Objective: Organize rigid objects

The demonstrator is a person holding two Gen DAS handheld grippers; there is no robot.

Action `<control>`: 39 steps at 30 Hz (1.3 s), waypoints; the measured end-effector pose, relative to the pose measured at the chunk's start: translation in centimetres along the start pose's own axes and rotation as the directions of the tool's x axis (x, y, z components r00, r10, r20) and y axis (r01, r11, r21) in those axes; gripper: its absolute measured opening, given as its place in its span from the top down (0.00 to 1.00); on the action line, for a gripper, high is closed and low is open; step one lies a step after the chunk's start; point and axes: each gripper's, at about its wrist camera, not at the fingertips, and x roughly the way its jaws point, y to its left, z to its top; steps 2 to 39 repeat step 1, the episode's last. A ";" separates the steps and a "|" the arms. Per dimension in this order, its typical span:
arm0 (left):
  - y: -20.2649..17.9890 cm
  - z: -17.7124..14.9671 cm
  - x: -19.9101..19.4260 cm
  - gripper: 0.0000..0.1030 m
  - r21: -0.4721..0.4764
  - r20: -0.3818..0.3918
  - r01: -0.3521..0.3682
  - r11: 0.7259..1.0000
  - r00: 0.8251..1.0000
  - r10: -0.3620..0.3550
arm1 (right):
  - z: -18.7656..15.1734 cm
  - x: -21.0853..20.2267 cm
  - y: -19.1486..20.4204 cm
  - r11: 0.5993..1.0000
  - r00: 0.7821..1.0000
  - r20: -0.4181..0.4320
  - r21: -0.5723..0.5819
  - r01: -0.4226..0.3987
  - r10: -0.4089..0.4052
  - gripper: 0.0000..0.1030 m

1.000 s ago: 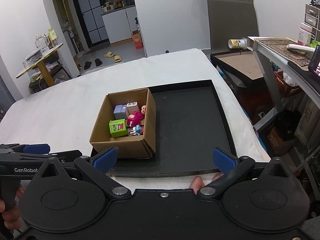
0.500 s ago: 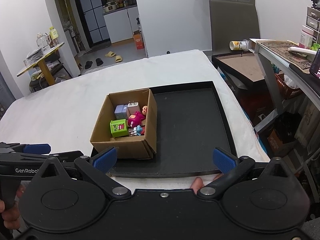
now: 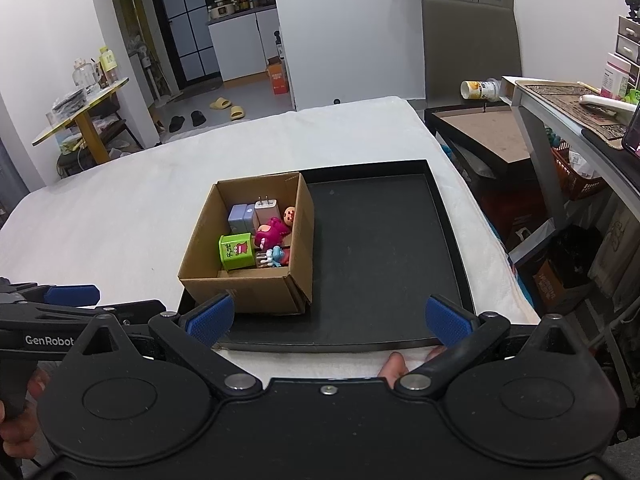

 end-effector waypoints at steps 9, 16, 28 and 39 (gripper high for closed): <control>0.1 0.0 0.0 0.05 -0.001 -0.001 0.003 1.000 1.000 -0.003 | 0.0 0.1 0.0 1.000 1.000 -0.001 -0.001 0.002 -0.002 0.00; 0.1 0.0 0.0 0.05 -0.001 -0.001 0.003 1.000 1.000 -0.003 | 0.0 0.1 0.0 1.000 1.000 -0.001 -0.001 0.002 -0.002 0.00; 0.1 0.0 0.0 0.05 -0.001 -0.001 0.003 1.000 1.000 -0.003 | 0.0 0.1 0.0 1.000 1.000 -0.001 -0.001 0.002 -0.002 0.00; 0.1 0.0 0.0 0.05 -0.001 -0.001 0.003 1.000 1.000 -0.003 | 0.0 0.1 0.0 1.000 1.000 -0.001 -0.001 0.002 -0.002 0.00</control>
